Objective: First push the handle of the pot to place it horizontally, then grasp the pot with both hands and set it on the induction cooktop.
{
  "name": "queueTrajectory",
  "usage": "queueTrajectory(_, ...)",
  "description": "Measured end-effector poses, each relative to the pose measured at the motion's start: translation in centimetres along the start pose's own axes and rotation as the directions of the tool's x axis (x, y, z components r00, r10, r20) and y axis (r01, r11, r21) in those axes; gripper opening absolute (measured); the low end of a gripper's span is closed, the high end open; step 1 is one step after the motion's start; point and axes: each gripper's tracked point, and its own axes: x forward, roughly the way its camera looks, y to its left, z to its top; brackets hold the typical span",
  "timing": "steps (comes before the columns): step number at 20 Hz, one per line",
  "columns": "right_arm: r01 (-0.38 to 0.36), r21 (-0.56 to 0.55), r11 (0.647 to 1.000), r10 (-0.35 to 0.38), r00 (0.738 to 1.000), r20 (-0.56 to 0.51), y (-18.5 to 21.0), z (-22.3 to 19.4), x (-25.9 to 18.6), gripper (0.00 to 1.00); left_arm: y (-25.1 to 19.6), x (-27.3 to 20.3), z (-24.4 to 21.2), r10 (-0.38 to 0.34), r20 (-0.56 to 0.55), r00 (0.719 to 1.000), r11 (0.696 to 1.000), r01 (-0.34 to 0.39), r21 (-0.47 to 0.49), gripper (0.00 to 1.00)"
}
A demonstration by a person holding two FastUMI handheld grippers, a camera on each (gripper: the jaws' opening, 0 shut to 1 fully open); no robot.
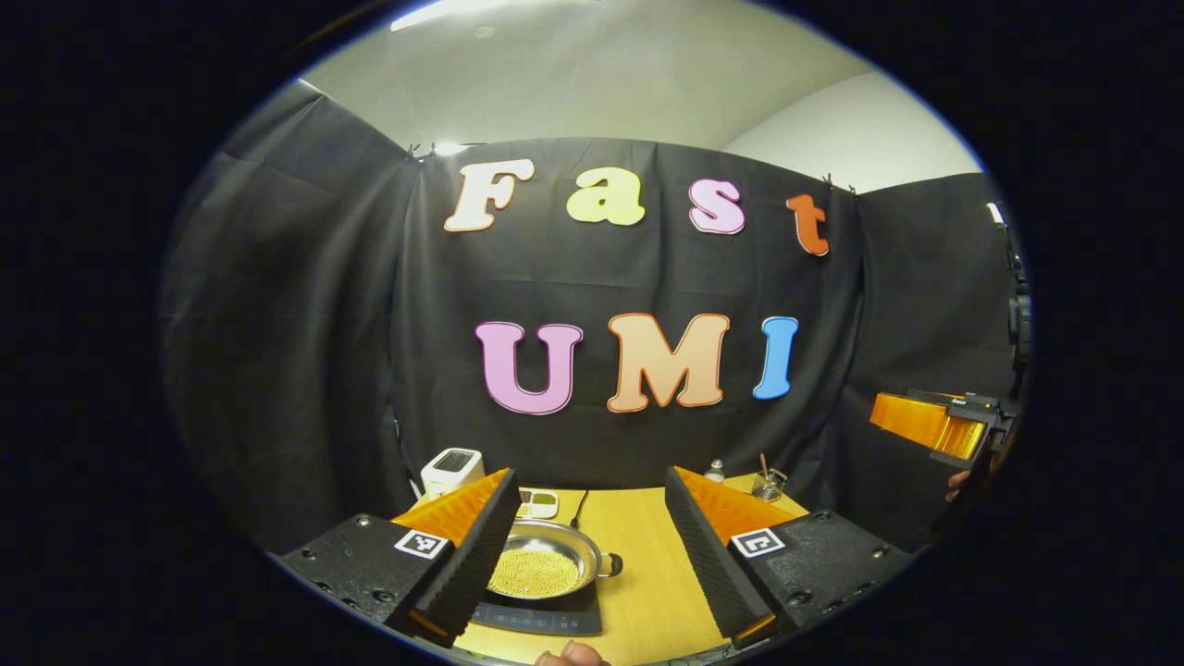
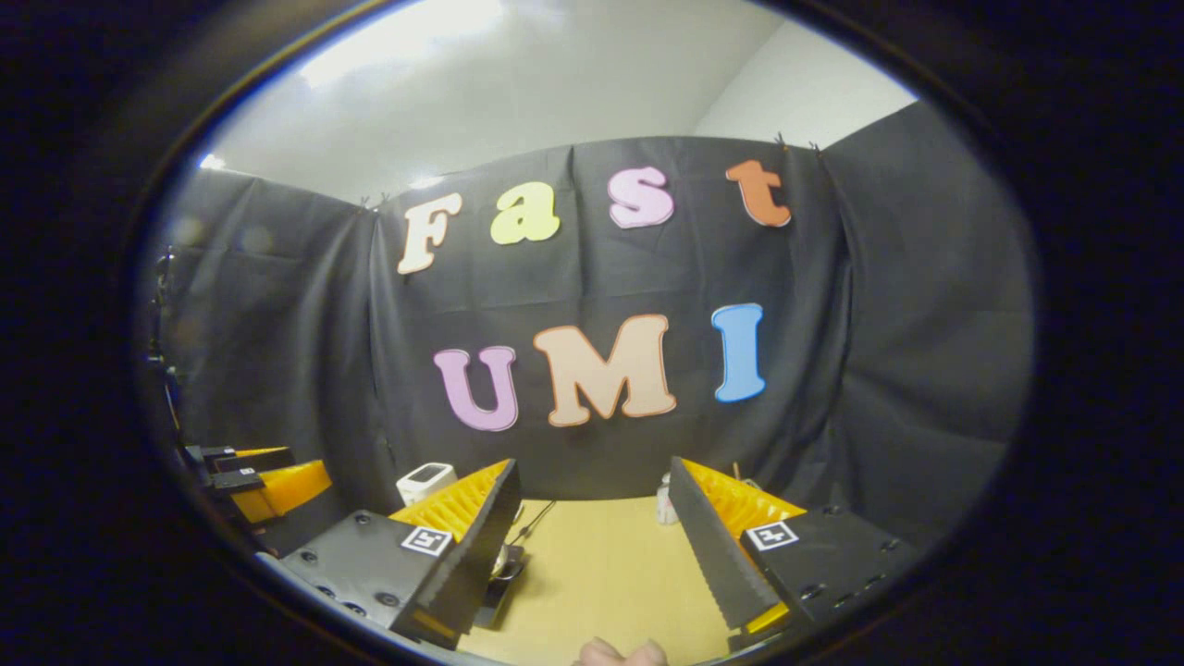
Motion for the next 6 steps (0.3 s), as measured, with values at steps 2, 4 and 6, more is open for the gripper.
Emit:
queueTrajectory(2, 0.002, 0.022, 1.0, -0.001, 1.0, -0.022, -0.7, -0.5, -0.6, 0.93, -0.5, -0.4, 0.4, 0.001, 0.012, 1.0, 1.0, -0.001, -0.002, 0.93)
queueTrajectory(4, 0.007, 0.051, 0.999, -0.005, 1.0, -0.025, -1.5, -0.5, -0.4, 0.94, -1.1, -0.6, 1.5, 0.001, 0.041, 0.999, 1.0, -0.001, 0.006, 0.93)
queueTrajectory(6, 0.005, 0.061, 0.998, -0.004, 1.0, -0.027, -1.7, -0.6, -0.4, 0.93, -1.1, -0.8, 0.9, 0.005, 0.033, 0.999, 1.0, -0.006, 0.022, 0.92)
